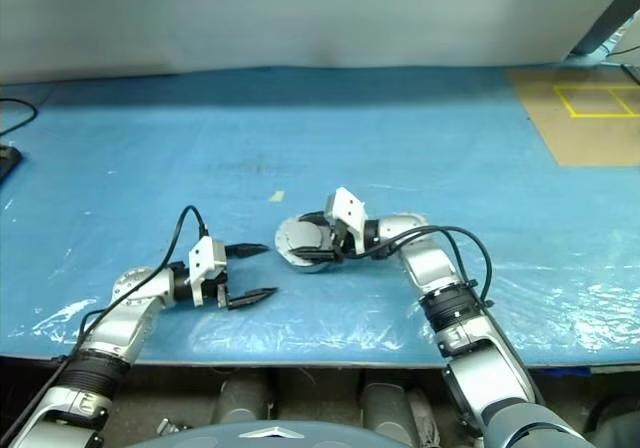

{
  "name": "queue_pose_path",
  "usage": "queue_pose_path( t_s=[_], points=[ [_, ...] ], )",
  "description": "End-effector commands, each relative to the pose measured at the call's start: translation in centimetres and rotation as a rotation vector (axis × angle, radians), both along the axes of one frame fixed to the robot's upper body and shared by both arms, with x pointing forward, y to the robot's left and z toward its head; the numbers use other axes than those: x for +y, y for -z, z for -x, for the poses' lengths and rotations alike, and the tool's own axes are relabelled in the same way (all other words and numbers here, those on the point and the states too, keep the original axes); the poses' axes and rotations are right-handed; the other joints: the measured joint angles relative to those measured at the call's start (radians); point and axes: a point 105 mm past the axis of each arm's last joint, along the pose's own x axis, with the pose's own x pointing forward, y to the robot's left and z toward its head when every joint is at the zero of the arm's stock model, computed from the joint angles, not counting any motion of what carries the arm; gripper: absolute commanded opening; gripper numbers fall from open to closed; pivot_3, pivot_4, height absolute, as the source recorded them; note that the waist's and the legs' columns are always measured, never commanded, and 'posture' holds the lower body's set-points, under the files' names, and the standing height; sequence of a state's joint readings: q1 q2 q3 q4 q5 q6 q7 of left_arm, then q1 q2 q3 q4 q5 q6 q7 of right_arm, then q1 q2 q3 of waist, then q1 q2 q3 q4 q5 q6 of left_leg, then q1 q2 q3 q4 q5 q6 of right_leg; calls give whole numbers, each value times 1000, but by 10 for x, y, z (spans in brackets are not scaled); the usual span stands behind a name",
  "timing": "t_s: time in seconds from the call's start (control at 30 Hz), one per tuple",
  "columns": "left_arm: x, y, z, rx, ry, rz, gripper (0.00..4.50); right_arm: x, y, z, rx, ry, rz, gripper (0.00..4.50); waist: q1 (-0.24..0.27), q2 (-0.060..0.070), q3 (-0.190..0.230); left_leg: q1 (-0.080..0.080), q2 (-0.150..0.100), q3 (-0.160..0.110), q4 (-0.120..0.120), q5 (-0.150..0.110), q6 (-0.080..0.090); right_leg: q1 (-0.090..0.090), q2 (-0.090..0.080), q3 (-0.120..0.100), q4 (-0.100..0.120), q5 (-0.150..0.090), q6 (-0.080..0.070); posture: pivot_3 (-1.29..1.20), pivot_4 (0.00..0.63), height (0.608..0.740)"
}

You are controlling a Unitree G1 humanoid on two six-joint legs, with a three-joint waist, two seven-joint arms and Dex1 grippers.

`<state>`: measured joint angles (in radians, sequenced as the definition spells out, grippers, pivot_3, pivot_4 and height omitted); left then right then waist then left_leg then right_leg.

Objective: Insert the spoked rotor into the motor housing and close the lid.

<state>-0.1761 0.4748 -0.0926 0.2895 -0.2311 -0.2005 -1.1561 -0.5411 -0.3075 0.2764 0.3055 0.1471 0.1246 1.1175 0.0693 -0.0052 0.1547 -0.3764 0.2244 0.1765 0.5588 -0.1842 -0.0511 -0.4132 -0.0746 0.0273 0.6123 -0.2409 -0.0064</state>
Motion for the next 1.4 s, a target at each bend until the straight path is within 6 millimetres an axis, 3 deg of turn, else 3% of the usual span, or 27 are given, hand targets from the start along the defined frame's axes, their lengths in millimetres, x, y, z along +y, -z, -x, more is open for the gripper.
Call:
queue_pose_path(
  t_s=[0.03, 0.27, 1.0, 1.4],
  points=[
    [3, -3, -1, -26, 7, -4, 4500, -6, -11, -4, -26, 5, -5, 2987, 0, 0, 0, 0, 0, 0, 1, 0, 0, 0, 0, 0, 1, 0, 0, 0, 150, 740],
    [3, 3, 1, -22, 10, -1, 4500, -8, -20, -5, -23, -3, -10, 2987, 0, 0, 0, 0, 0, 0, 3, 0, 0, 0, 0, 0, 3, 0, 0, 0, 150, 740],
    [3, 3, 1, -20, -2, 5, 4500, -14, -2, -12, -56, 9, 108, 2987, 0, 0, 0, 0, 0, 0, 5, 0, 0, -1, 0, 1, 6, 0, 0, 0, 150, 740],
    [-3, -7, 2, -31, 8, 9, 4500, -21, 6, -15, -44, 39, 163, 2987, 0, 0, 0, 0, 0, 0, 5, 0, 0, -1, 0, 1, 6, 0, 0, 0, 150, 740]
  ],
)
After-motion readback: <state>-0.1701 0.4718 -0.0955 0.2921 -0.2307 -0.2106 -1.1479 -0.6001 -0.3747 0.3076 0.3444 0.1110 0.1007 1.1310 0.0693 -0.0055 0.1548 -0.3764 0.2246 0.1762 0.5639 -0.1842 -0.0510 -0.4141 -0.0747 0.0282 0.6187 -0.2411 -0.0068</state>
